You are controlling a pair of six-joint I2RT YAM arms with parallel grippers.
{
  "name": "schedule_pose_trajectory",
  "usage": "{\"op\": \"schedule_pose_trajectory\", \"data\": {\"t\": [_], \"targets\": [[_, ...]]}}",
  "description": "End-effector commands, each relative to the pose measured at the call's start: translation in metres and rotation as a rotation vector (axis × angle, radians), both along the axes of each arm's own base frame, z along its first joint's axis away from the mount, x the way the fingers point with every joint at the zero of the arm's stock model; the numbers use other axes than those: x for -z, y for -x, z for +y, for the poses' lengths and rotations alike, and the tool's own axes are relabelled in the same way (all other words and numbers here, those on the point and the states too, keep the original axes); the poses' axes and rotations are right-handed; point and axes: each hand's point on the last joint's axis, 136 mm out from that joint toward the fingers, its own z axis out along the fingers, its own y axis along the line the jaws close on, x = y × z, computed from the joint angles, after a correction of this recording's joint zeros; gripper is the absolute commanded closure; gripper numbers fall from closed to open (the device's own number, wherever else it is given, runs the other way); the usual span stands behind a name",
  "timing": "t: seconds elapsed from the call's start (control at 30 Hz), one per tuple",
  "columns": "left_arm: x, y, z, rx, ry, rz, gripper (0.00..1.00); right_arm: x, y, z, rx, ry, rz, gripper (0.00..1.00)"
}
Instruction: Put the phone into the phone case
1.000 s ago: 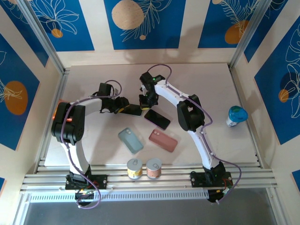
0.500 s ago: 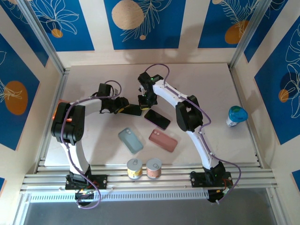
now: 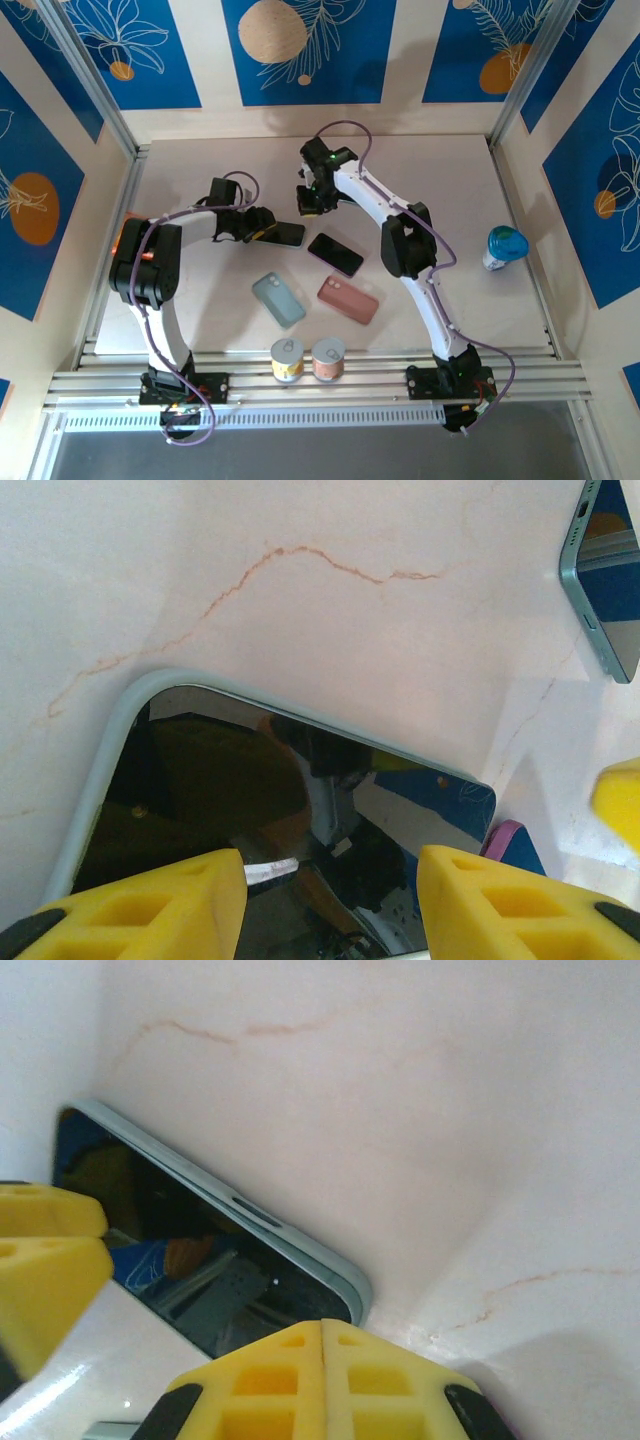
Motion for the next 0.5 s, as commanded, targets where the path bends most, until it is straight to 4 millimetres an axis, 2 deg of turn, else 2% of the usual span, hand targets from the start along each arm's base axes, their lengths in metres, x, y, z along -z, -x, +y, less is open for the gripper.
{"op": "schedule_pose_trajectory", "data": {"t": [0.0, 0.47], "targets": [[0.014, 0.006, 0.006, -0.015, -0.018, 0.041, 0.49, 0.003, 0.008, 0.002, -0.006, -0.014, 0.046, 1.00], [0.014, 0.008, 0.007, -0.008, -0.025, 0.048, 0.49, 0.032, 0.019, 0.008, -0.018, 0.012, 0.097, 1.00]]}}
